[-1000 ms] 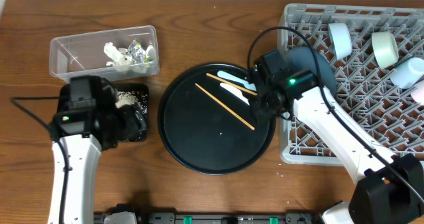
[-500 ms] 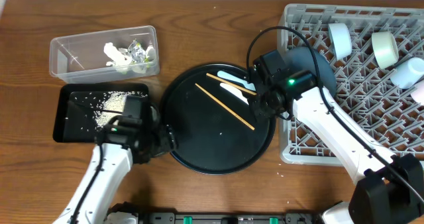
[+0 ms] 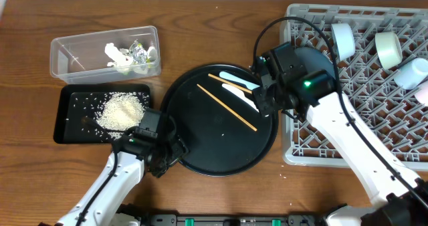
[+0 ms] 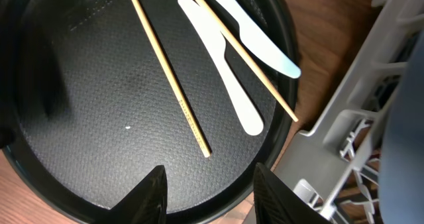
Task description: Sort waste into correct bins and load items into the dishwasher rack
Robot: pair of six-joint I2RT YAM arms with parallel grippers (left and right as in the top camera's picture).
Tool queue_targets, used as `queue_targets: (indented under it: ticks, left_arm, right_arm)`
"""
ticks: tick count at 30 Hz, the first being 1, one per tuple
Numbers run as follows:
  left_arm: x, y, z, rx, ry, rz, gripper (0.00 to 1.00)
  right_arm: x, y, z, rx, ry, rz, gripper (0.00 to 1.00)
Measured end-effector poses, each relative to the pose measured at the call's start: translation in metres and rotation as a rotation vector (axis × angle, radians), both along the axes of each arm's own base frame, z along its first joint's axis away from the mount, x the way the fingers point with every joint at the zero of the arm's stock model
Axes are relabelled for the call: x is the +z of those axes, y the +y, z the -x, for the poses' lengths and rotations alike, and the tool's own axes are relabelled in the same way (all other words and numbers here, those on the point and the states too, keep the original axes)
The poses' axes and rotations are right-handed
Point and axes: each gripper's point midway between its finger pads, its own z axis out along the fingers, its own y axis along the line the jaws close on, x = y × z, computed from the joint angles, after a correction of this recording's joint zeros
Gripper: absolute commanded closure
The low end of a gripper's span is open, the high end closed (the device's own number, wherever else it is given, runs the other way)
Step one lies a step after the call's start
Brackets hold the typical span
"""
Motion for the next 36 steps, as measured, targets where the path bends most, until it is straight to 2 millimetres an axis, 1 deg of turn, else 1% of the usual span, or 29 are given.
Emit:
queue_targets:
  ticks: [2,5,9,11,12,13,19,23,29,33,36]
  left_arm:
    - [-0.004,0.0,0.0,0.024,0.013,0.001,0.35]
    - [-0.008,-0.001,-0.002,0.051,0.026,0.005,0.55]
    - [-0.013,-0.001,-0.004,0.067,0.039,0.004,0.73]
    - [-0.015,-0.001,-0.004,0.074,0.042,0.0,0.87]
    - [-0.016,0.001,-0.003,0.072,0.044,-0.007,0.92]
    - [-0.016,0.002,-0.004,0.073,0.042,-0.015,0.94]
    - [-0.017,0.007,-0.01,0.068,0.01,-0.045,0.94]
    - [-0.015,0.014,-0.016,0.054,-0.02,-0.08,0.94]
    - [-0.012,0.035,-0.035,0.056,-0.096,-0.148,0.92]
    - [-0.008,0.046,-0.052,0.087,-0.157,-0.167,0.89]
    - [-0.005,0.052,-0.063,0.106,-0.202,-0.178,0.9]
  right_arm:
    - [0.002,-0.001,0.001,0.0,-0.004,-0.001,0.62]
    - [0.003,-0.001,0.001,-0.001,-0.006,-0.002,0.62]
    - [0.003,-0.002,0.002,-0.002,-0.004,0.002,0.62]
    - [0.002,-0.002,0.003,-0.002,0.001,0.005,0.62]
    - [0.002,-0.003,0.004,-0.002,0.004,0.007,0.62]
    - [0.002,-0.003,0.005,-0.002,0.008,0.009,0.62]
    - [0.001,-0.006,0.006,-0.006,0.014,0.023,0.62]
    - [0.0,-0.007,0.007,-0.006,0.017,0.026,0.62]
    - [0.0,-0.008,0.007,-0.009,0.016,0.032,0.62]
    - [0.0,-0.009,0.007,-0.01,0.015,0.035,0.62]
    - [0.0,-0.009,0.007,-0.01,0.015,0.035,0.61]
